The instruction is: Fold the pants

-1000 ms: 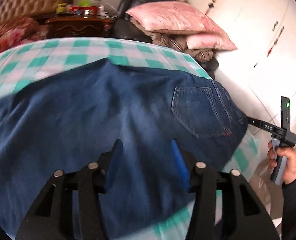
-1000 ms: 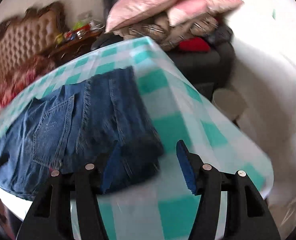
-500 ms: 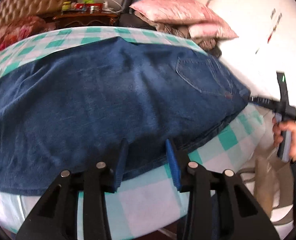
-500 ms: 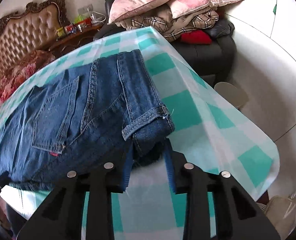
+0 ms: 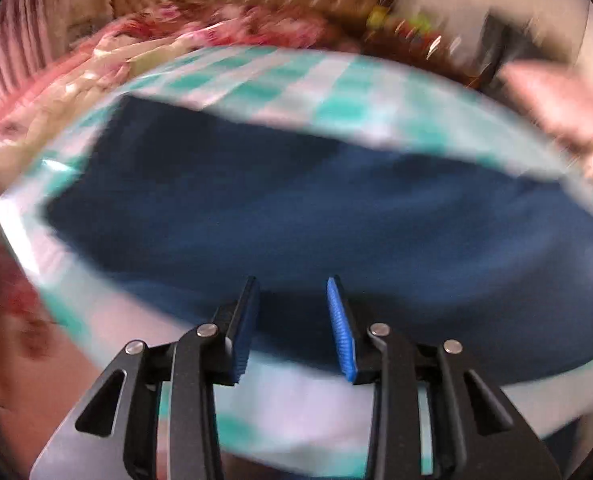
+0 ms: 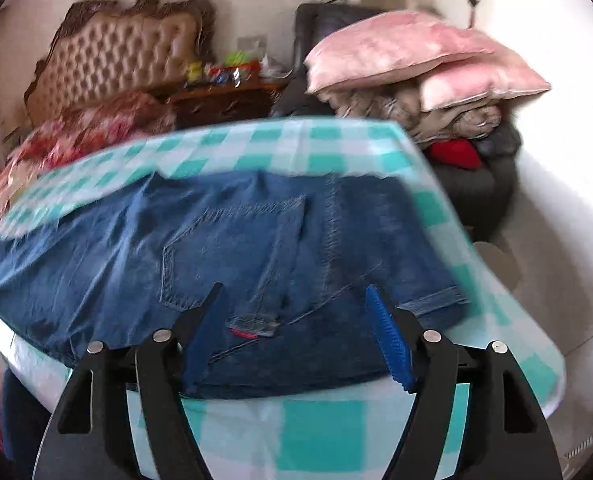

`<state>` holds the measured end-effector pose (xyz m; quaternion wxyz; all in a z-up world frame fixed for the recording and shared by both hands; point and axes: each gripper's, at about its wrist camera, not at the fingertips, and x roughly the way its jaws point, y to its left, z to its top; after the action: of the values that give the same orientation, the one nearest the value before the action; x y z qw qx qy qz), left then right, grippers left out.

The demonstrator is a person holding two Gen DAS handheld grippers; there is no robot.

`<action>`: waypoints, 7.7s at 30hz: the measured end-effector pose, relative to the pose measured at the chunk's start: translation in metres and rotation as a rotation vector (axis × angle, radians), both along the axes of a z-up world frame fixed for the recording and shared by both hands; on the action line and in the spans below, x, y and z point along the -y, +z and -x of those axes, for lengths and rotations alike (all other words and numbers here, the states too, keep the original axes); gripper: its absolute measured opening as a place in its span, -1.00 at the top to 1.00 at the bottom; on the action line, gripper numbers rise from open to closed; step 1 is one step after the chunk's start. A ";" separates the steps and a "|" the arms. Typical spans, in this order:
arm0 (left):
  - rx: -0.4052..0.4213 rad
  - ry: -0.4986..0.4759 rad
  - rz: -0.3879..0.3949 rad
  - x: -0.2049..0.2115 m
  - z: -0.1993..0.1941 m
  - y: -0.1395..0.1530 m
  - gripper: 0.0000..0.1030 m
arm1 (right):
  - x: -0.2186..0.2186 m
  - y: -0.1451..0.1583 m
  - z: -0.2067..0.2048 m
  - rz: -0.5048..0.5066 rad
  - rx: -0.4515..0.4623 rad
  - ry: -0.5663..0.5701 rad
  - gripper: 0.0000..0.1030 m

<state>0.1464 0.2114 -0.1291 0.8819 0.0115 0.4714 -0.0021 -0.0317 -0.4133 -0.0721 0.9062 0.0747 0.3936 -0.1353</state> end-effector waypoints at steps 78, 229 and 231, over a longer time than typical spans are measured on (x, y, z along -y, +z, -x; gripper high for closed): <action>0.042 -0.383 0.136 0.187 -0.069 0.034 0.51 | -0.076 -0.003 -0.172 0.051 -0.074 0.052 -0.06; -0.048 0.074 0.128 0.085 -0.110 -0.003 0.30 | -0.028 -0.020 -0.050 0.134 -0.196 -0.068 -0.15; -0.043 0.092 0.115 0.076 -0.113 0.000 0.26 | -0.030 0.004 -0.055 0.165 -0.107 -0.023 -0.15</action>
<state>0.2598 0.1357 -0.1291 0.8699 -0.0609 0.4894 0.0110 0.0231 -0.3835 -0.0679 0.8853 -0.0030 0.4281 -0.1814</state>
